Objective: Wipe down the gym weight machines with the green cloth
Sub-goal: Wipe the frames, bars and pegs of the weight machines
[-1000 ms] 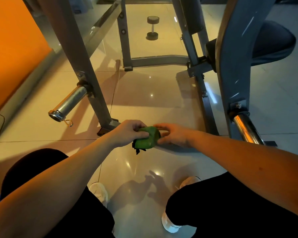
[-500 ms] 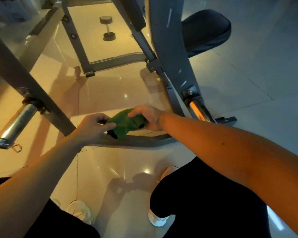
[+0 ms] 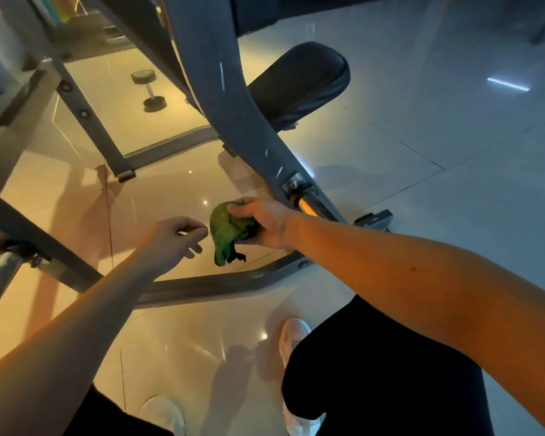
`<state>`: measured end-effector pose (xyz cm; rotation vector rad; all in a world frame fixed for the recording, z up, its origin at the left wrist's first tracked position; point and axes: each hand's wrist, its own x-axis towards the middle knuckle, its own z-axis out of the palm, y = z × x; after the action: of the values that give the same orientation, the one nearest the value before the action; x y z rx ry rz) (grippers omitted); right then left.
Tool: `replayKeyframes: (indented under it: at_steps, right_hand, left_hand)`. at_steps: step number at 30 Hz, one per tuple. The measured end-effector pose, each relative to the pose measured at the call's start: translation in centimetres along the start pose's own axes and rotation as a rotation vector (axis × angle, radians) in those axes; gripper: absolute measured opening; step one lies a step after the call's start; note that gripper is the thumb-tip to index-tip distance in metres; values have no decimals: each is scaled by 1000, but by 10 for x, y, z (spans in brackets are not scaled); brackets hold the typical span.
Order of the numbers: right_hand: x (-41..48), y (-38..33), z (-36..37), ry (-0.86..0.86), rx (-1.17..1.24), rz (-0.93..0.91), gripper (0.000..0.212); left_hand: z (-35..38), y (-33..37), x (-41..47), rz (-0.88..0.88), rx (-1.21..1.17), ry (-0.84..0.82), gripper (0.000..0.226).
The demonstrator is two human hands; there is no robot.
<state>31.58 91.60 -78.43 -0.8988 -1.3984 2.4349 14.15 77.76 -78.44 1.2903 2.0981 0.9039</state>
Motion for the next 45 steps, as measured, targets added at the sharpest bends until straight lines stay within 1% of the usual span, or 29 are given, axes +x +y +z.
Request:
replayKeyframes:
  at_steps: [5,8,10,14,17,19,20,23,25,26,28,29,30,31,33,35,37,38,39,40,42,45]
  right_hand:
    - [-12,-31,6,5,38,-103,48]
    - [-27,-40,8,10,23,-148,41]
    - [-40,-48,9,42,-50,-194,37]
    - [-62,-69,4,251,-303,-290,31]
    - [-71,-75,-1,451,-558,-337,27]
    - [-74,-76,-4,519,-681,-368,22]
    - [-74,-78,-6,523,-689,-382,21]
    - [-75,-86,-1,554,-667,-455,16]
    - [-73,-92,5,570,-626,-405,11]
    - [-75,-95,10,529,-530,-334,20]
    - [-75,-95,16,330,-223,-227,35]
    - [-76,-93,18,251,-121,-231,38]
    - [-75,-91,19,226,-89,-260,40]
    - [-72,-88,19,247,-78,-301,41]
    - [-66,-86,18,370,-101,-386,39]
    - [-57,-89,11,496,-109,-459,30]
    - [-52,-98,8,648,-168,-599,21]
    - [-49,-104,7,750,-243,-693,23]
    - [-45,-110,5,839,-330,-779,27]
    - [-42,-115,5,911,-423,-847,30]
    - [-34,-119,9,969,-575,-927,31]
    - [-17,-113,14,908,-652,-950,24]
  left_hand:
    - [-12,38,-1,70,-80,-25,28]
    - [-19,66,-1,106,-100,-32,33]
    - [-18,82,-2,119,-93,-23,25]
    - [-11,106,-3,100,-63,37,12]
    - [-5,114,-5,109,-24,87,13]
    - [-5,120,-6,119,-19,131,12]
    - [-7,123,-5,129,-21,152,12]
    - [-14,134,-1,170,-14,228,13]
    - [-21,139,2,205,-20,277,11]
    - [-23,141,4,222,-25,296,10]
    - [-25,145,5,248,-40,291,5]
    - [-26,146,6,279,-41,258,6]
    - [-27,147,6,328,-29,220,12]
    - [-27,148,6,380,-7,191,17]
    - [-29,148,10,435,16,197,23]
    - [-30,146,18,413,-26,325,18]
    - [-27,142,29,322,-152,523,8]
    - [-25,140,35,271,-236,605,10]
    - [-22,137,41,229,-315,646,16]
    - [-19,134,48,208,-372,647,22]
    - [-12,127,60,232,-407,619,27]
    - [-5,118,73,280,-429,605,26]
